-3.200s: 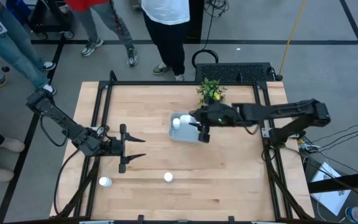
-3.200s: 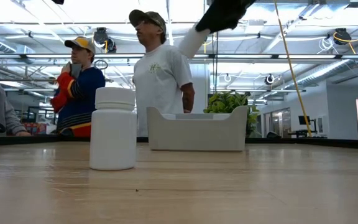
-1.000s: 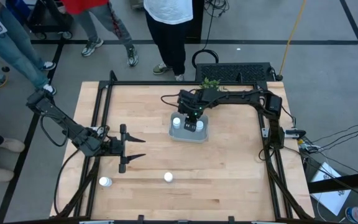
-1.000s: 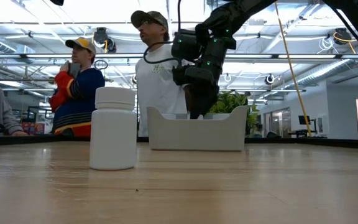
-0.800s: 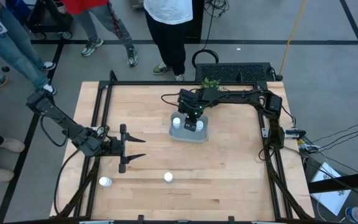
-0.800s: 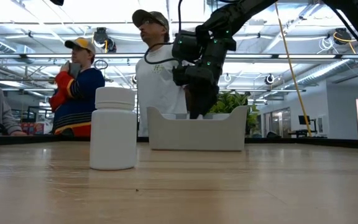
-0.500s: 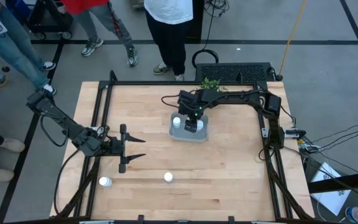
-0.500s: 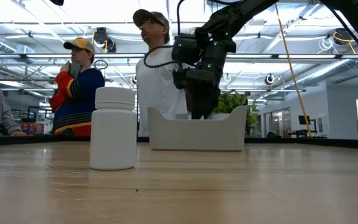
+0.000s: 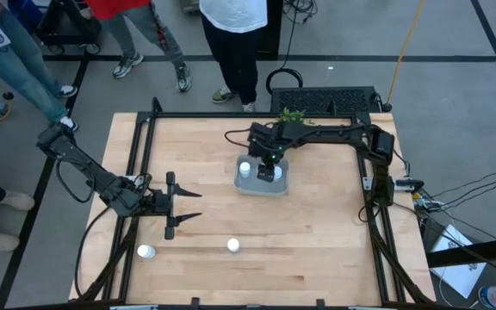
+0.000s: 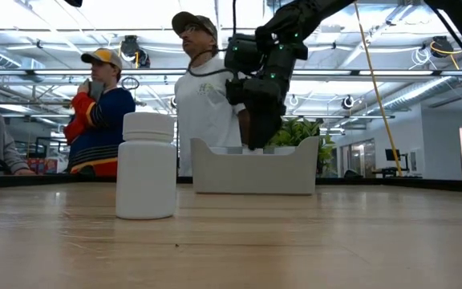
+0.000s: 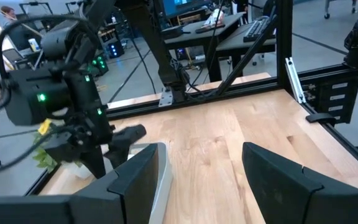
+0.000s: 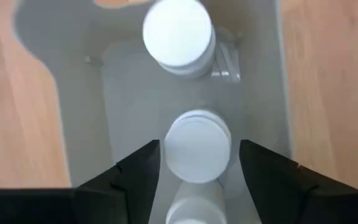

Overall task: Pick and place pill bottles into a basket
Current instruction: Put the white medicine bottle into the bin

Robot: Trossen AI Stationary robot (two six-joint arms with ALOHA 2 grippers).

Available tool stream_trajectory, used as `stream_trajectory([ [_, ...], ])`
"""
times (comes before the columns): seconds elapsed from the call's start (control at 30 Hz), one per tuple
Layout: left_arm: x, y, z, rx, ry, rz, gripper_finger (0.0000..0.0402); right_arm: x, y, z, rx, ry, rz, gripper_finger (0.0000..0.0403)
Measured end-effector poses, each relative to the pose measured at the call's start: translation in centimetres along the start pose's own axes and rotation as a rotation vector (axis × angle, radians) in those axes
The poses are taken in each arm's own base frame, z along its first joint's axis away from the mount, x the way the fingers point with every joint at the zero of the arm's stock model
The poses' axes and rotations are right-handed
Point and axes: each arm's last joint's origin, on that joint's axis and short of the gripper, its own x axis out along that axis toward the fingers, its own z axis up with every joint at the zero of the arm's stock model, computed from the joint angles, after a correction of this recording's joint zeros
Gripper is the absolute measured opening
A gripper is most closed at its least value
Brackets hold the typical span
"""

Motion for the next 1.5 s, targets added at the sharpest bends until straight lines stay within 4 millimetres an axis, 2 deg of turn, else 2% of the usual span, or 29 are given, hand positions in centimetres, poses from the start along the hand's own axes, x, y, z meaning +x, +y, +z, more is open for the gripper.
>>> stream_trajectory([
  [0.17,0.0,0.0,0.0,0.002,0.001,0.0,0.0239,-2.5,0.7,0.0,-0.012,-0.062,-0.001,0.0216],
  [0.3,0.0,0.0,0.0,-0.001,0.001,0.0,0.0239,-5.5,1.9,-0.1,-0.044,-0.145,0.003,0.0216],
  [0.5,0.0,0.0,0.0,-0.006,0.0,0.0,0.0239,-12.9,4.6,-1.1,-0.118,-0.391,0.02,0.0212],
  [0.63,0.0,0.0,0.0,-0.038,0.004,0.0,0.0239,-17.8,6.5,-2.6,-0.171,-0.563,0.045,0.0212],
  [0.73,0.0,0.0,0.0,-0.045,-0.001,0.0,0.0239,-20.6,8.1,-3.8,-0.211,-0.678,0.059,0.0218],
  [0.83,0.0,0.1,0.4,-0.058,-0.034,0.015,0.0239,-22.3,9.5,-5.2,-0.257,-0.783,0.088,0.0228],
  [0.9,0.0,0.2,0.7,-0.065,-0.06,0.032,0.0239,-22.7,10.3,-6.1,-0.295,-0.853,0.116,0.0238],
  [1.0,0.0,0.2,1.0,-0.056,-0.081,0.034,0.0239,-22.3,11.4,-7.8,-0.351,-0.957,0.167,0.0253],
  [1.2,-0.1,0.2,1.0,-0.062,-0.086,0.036,0.0239,-20.1,13.1,-12.6,-0.467,-1.168,0.258,0.0277],
  [1.37,-0.1,0.3,1.0,-0.062,-0.083,0.066,0.0239,-17.0,14.3,-16.7,-0.5,-1.291,0.12,0.0283],
  [1.5,-0.1,0.3,1.0,-0.062,-0.081,0.069,0.0239,-15.3,15.4,-18.9,-0.522,-1.406,0.021,0.0283],
])
